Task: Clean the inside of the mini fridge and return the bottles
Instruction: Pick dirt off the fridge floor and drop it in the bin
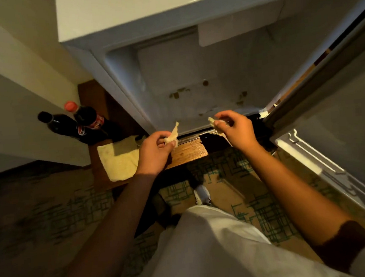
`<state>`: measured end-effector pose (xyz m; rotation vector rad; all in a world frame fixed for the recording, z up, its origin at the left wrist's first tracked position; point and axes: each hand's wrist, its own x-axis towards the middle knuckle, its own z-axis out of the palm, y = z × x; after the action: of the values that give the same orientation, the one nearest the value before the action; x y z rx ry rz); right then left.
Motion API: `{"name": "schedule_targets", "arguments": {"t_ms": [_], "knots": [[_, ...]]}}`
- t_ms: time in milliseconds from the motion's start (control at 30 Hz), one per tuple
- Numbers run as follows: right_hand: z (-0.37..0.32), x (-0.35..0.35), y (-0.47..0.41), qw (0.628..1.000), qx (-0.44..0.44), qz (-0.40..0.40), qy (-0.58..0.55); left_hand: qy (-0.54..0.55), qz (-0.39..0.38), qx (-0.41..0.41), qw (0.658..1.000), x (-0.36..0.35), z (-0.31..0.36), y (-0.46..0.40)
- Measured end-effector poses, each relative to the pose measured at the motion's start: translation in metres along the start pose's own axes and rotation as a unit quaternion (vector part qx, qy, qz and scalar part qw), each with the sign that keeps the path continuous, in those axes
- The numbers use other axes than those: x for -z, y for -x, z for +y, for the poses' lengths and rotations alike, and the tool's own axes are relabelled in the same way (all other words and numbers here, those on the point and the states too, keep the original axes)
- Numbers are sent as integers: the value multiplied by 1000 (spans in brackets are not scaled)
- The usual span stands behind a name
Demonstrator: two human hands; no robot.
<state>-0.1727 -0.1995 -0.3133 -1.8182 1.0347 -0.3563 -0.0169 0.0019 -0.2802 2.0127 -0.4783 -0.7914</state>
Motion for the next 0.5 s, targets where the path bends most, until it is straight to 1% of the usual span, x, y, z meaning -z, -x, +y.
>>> {"name": "schedule_targets", "arguments": {"t_ms": [100, 200, 300, 367, 500], "knots": [[-16, -9, 23, 998, -6, -17, -63, 70, 12, 24, 997, 18, -1, 24], [-27, -22, 46, 987, -46, -36, -150, 133, 54, 54, 988, 35, -8, 44], [-41, -37, 72, 974, -85, -55, -201, 162, 62, 79, 982, 55, -25, 63], [-52, -49, 91, 958, -119, -70, -251, 178, 64, 93, 978, 70, -42, 76], [-64, -78, 123, 941, -156, -113, -277, 188, 82, 91, 975, 97, -70, 108]]}}
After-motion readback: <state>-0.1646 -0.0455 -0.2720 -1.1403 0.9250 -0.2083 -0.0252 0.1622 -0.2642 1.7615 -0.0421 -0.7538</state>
